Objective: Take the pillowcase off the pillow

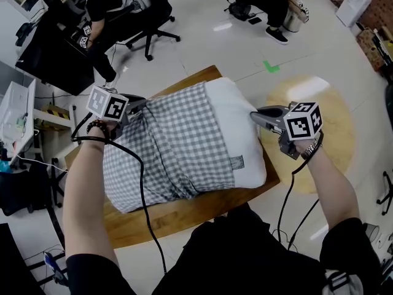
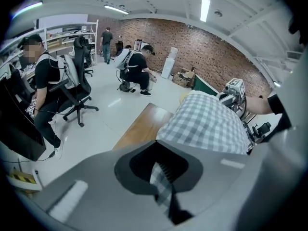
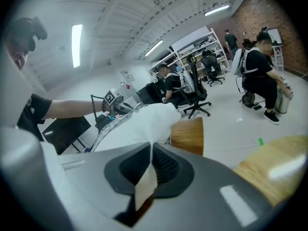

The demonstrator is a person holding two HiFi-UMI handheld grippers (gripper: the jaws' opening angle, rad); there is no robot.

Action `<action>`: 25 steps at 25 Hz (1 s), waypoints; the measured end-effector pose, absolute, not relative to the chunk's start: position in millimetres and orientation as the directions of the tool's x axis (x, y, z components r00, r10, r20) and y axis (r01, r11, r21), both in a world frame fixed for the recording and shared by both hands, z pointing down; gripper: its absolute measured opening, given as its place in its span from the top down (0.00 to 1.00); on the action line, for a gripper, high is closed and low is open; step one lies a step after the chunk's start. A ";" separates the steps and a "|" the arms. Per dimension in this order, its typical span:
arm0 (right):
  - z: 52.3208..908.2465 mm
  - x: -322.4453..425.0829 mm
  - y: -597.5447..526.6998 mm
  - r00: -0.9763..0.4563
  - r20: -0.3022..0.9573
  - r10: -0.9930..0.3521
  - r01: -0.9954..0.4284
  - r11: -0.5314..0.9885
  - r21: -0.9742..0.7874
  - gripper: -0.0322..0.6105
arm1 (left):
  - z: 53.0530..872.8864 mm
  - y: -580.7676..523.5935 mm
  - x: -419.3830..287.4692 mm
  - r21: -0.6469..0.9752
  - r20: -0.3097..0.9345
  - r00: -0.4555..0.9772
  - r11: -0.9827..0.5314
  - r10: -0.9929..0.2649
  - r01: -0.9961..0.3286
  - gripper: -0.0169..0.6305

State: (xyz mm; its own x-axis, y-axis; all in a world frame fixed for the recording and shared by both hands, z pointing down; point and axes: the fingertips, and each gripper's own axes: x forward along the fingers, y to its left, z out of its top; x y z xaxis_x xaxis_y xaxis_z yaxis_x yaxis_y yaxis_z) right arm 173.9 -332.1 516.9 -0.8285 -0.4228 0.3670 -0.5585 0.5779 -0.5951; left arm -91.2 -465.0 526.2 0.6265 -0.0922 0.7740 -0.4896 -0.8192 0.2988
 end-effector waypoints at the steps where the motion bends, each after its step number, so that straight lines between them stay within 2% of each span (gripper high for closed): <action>1: 517.8 176.9 -331.2 -0.823 0.372 -0.429 -0.567 0.574 -0.591 0.93 | 525.3 -462.4 -94.3 0.297 0.773 0.626 -0.816 -0.100 -0.496 0.97; 13: 555.2 169.3 -307.4 -0.776 0.435 -0.457 -0.631 0.550 -0.548 0.92 | 536.3 -416.2 -99.2 0.292 0.735 0.662 -0.811 -0.150 -0.508 0.96; 16: 568.0 168.1 -307.1 -0.751 0.477 -0.456 -0.659 0.545 -0.518 0.91 | 545.3 -410.7 -97.8 0.304 0.735 0.661 -0.796 -0.154 -0.523 0.92; 19: 578.9 169.5 -307.2 -0.724 0.501 -0.474 -0.689 0.531 -0.494 0.85 | 545.3 -403.1 -90.8 0.312 0.722 0.676 -0.800 -0.151 -0.512 0.85; 23: 584.7 173.3 -305.6 -0.684 0.520 -0.511 -0.729 0.485 -0.482 0.74 | 536.0 -393.3 -85.6 0.302 0.697 0.698 -0.816 -0.163 -0.492 0.82; 25: 583.5 177.6 -302.5 -0.669 0.519 -0.532 -0.743 0.475 -0.471 0.71 | 535.9 -387.3 -88.3 0.297 0.697 0.696 -0.813 -0.174 -0.501 0.79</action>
State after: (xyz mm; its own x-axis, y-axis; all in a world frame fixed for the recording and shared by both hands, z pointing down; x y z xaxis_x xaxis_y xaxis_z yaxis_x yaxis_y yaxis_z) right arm 177.6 -302.5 583.5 -0.6690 -0.5321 0.5189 -0.7432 0.4755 -0.4707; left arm -88.3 -387.3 535.9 0.6959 -0.1745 0.6966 -0.5010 -0.8130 0.2968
